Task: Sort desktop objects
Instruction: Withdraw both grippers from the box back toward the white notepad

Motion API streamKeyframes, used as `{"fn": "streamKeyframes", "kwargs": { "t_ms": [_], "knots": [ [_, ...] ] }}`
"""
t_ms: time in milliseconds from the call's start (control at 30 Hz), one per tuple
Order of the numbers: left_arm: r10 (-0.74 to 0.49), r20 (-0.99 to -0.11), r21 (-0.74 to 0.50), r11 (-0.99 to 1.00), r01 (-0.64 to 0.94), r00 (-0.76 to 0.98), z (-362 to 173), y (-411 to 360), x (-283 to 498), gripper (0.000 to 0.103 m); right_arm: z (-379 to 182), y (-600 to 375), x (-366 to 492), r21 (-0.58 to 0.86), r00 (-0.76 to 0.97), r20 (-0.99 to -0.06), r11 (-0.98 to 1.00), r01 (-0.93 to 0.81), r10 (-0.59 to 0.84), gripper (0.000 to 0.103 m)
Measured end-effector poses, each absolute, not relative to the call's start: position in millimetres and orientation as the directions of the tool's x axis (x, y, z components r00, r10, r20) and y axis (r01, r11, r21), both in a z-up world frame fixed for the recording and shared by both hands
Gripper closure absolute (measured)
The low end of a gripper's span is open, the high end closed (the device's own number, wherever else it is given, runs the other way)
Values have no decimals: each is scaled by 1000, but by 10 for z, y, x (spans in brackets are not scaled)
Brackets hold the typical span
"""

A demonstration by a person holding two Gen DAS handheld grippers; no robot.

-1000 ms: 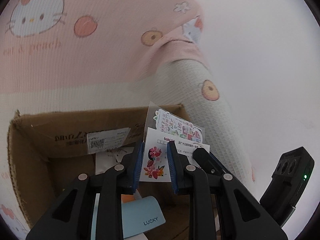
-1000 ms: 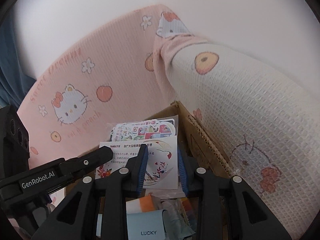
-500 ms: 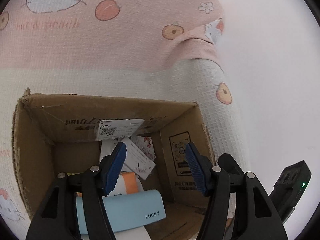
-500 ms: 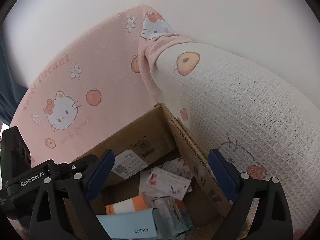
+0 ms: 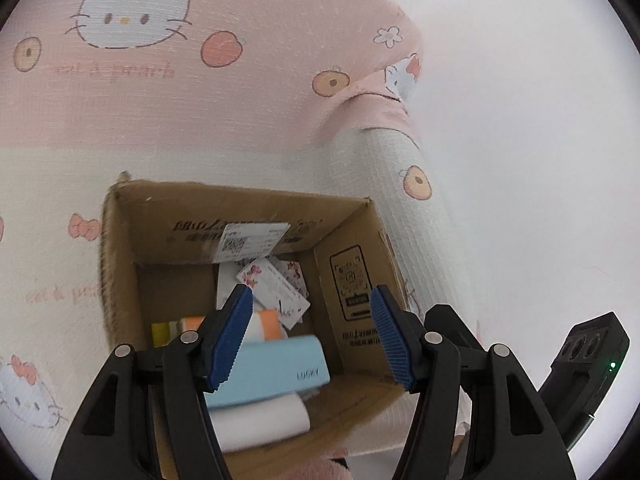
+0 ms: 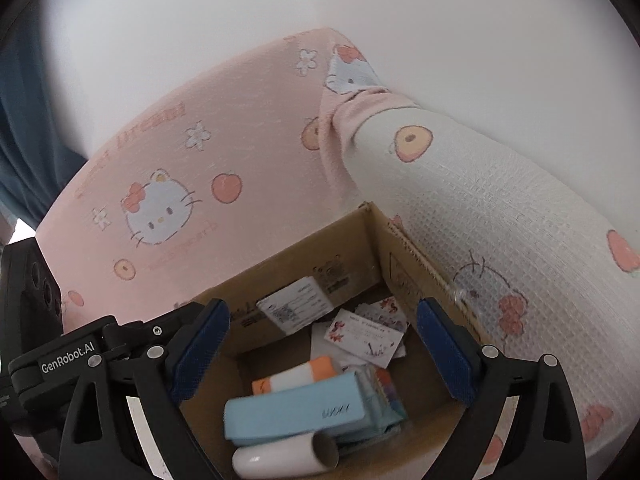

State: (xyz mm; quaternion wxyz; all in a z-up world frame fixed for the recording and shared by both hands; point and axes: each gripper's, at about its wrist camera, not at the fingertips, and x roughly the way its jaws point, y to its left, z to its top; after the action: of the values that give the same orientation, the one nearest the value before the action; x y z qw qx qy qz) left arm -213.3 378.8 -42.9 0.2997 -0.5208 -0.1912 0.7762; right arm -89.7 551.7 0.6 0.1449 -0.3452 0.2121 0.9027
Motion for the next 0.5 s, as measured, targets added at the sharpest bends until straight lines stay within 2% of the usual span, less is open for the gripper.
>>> {"fn": "streamKeyframes", "kwargs": {
  "t_ms": [267, 367, 433, 500],
  "knots": [
    [702, -658, -647, -712, -273, -271, -283, 3371, -1786, 36, 176, 5126, -574, 255, -720, -682, -880, -400, 130, 9],
    [717, -642, -658, -697, -285, -273, -231, 3209, -1656, 32, 221, 4978, -468, 247, -722, -678, -882, -401, 138, 9],
    [723, -629, -664, -691, -285, -286, -205, 3094, -1589, 23, 242, 4874, -394, 249, -725, -675, -881, -403, 140, 9],
    [741, -608, -686, -671, -280, -287, -210, 2974, -1536, 21, 255, 4781, -331, 250, -725, -674, -879, -405, 143, 9]
  ]
}}
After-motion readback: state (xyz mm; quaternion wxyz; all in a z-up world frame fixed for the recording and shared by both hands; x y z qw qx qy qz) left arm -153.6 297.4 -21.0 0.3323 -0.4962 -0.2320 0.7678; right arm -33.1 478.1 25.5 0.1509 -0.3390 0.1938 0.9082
